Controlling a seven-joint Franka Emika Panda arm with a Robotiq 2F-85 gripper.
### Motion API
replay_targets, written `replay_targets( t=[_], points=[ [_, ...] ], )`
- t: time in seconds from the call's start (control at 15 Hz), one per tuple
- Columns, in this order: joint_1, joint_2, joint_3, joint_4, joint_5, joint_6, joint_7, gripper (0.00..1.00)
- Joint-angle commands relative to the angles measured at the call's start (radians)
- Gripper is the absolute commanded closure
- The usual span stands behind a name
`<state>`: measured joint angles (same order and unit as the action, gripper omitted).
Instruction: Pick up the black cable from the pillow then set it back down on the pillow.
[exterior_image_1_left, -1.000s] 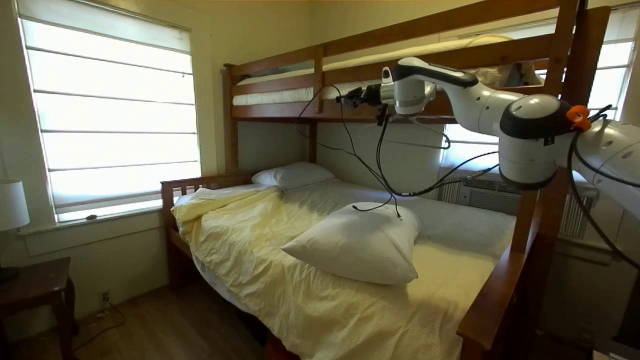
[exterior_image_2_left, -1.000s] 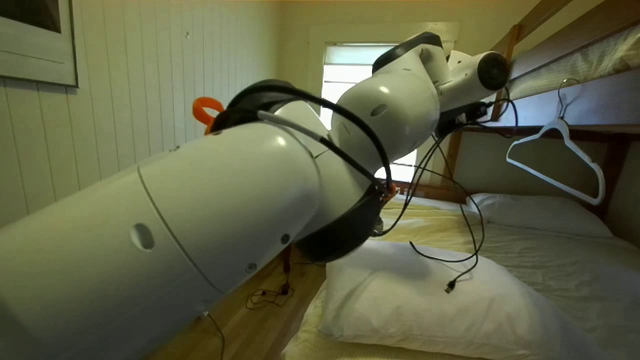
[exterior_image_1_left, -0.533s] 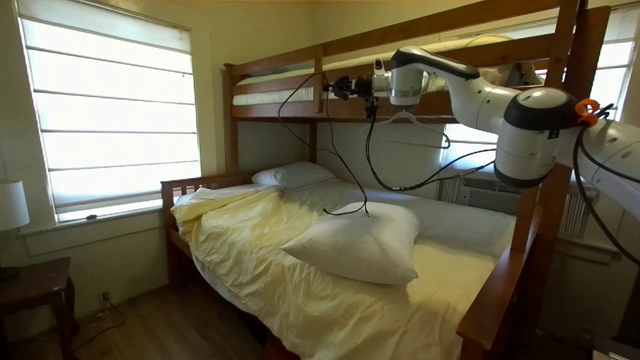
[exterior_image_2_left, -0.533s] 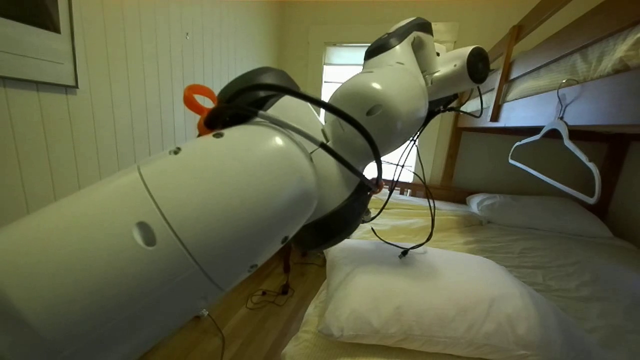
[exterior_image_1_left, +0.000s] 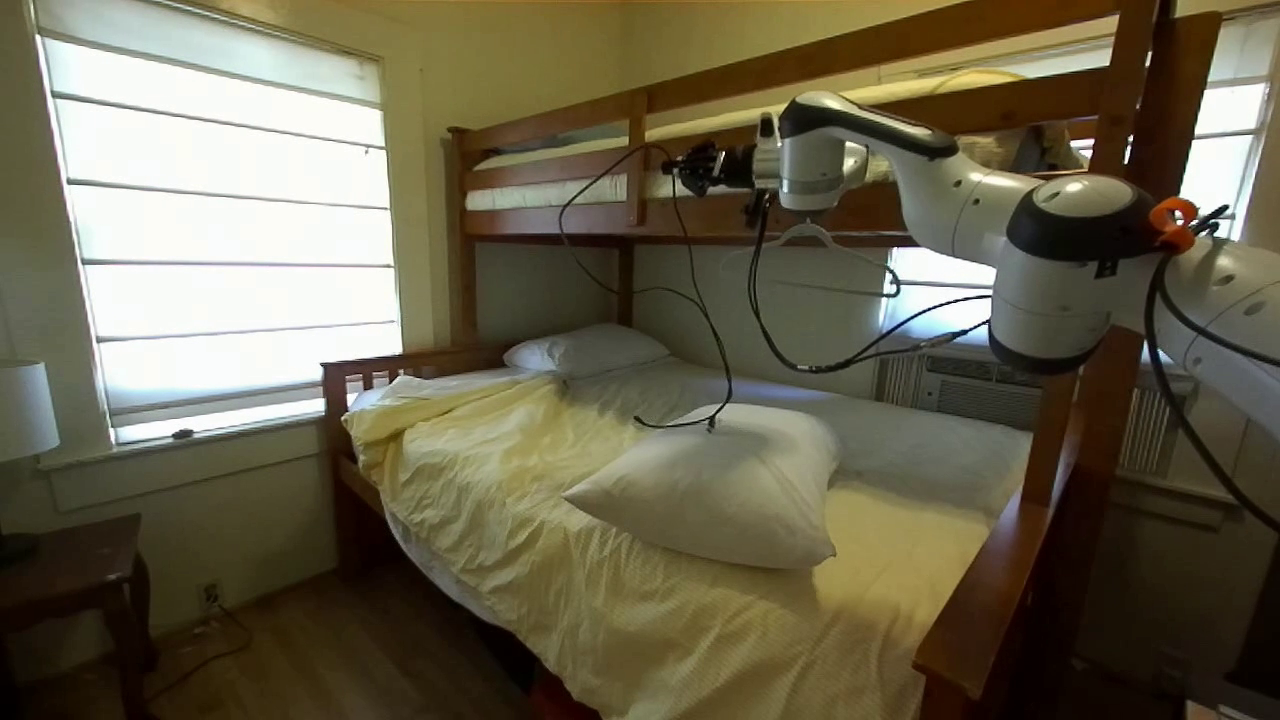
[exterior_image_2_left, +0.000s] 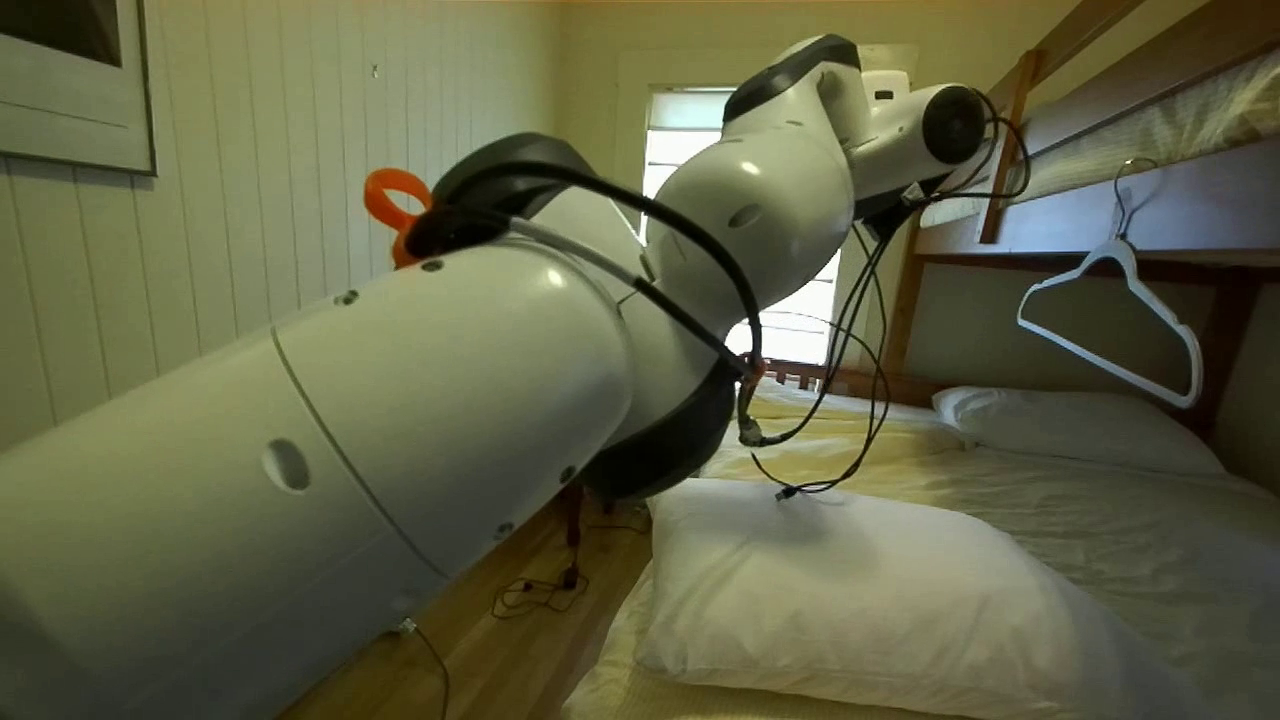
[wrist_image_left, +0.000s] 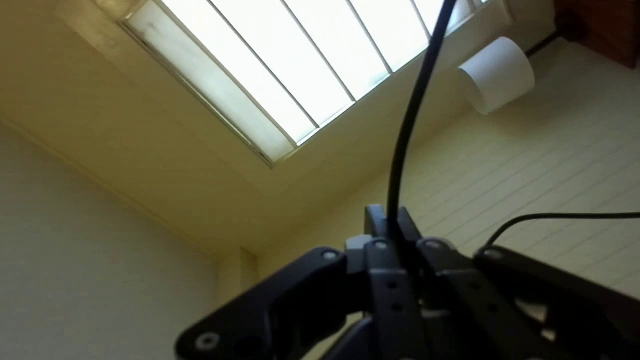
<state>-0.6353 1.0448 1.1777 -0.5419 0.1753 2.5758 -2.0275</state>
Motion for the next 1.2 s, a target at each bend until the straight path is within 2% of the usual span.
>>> replay_targets(
  t=[0.0,0.4,0.53,0.6,0.67,0.8,1.07,1.13],
  points=[
    [0.029,-0.007,-0.009,0.023,-0.037,0.121,-0.111,0.99],
    [0.004,-0.048,0.013,0.051,-0.044,0.298,-0.272,0.99],
    [0.016,-0.057,0.038,0.084,-0.036,0.371,-0.330,0.99],
    [0.022,-0.053,0.044,0.085,-0.018,0.399,-0.301,0.99],
    [-0.027,-0.084,-0.123,-0.021,-0.004,0.352,-0.077,0.99],
    [0.006,-0.043,-0.045,-0.004,0.015,0.309,-0.090,0.99],
    [0.000,-0.002,-0.015,-0.056,0.050,0.207,-0.015,0.99],
    [-0.006,-0.002,-0.029,-0.074,0.053,0.175,0.026,0.99]
  ],
)
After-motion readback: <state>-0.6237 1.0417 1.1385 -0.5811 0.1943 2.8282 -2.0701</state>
